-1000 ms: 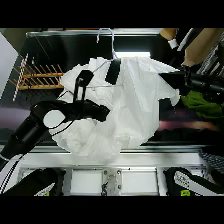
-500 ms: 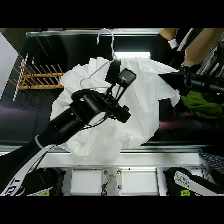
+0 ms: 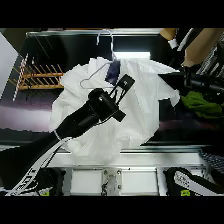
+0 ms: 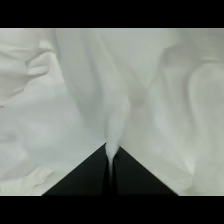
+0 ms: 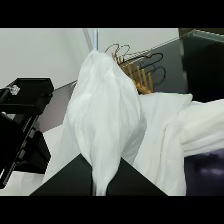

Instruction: Fold the clothes and pants, and hang the long-sleeved shirts on hangers.

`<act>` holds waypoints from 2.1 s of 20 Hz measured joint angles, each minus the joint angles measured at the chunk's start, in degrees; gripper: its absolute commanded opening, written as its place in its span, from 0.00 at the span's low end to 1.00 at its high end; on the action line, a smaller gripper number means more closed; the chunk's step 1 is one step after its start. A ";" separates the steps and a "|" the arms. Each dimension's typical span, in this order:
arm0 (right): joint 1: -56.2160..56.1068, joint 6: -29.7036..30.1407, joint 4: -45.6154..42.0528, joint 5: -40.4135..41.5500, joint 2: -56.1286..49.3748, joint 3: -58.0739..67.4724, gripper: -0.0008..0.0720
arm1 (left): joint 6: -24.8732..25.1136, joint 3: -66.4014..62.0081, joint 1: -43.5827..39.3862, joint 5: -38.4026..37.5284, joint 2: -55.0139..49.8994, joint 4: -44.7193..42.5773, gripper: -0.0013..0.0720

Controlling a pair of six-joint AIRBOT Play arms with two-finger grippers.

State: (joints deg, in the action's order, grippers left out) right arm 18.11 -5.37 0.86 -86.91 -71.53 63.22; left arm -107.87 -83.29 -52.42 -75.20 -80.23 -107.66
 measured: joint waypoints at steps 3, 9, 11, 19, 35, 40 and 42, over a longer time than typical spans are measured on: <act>0.00 -0.17 0.00 -0.04 0.02 0.00 0.02 | -0.46 0.59 2.84 -1.57 1.92 -0.37 0.04; -1.33 -2.91 0.04 -0.17 0.63 -2.12 0.02 | -1.22 10.91 9.38 1.36 12.04 0.74 0.04; -3.43 -3.48 0.26 1.20 1.62 -3.52 0.02 | -1.22 14.64 12.50 4.31 15.30 2.56 0.04; -14.19 -5.27 0.85 16.92 5.77 -5.42 0.02 | -1.27 20.59 23.52 14.21 21.62 11.34 0.71; -16.13 -5.60 0.39 20.96 6.23 -5.53 0.02 | -13.25 13.14 7.96 3.85 16.00 5.99 0.68; -16.13 -5.60 0.26 20.94 6.23 -5.53 0.02 | -16.87 13.11 8.09 2.73 14.56 1.09 0.68; -16.13 -5.60 0.26 20.94 6.23 -5.53 0.02 | -17.62 13.11 8.90 2.73 14.38 0.33 0.68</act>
State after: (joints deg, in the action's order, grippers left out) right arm 1.98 -10.96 1.13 -65.98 -65.30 57.69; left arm -125.49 -70.17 -43.53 -72.47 -65.84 -107.33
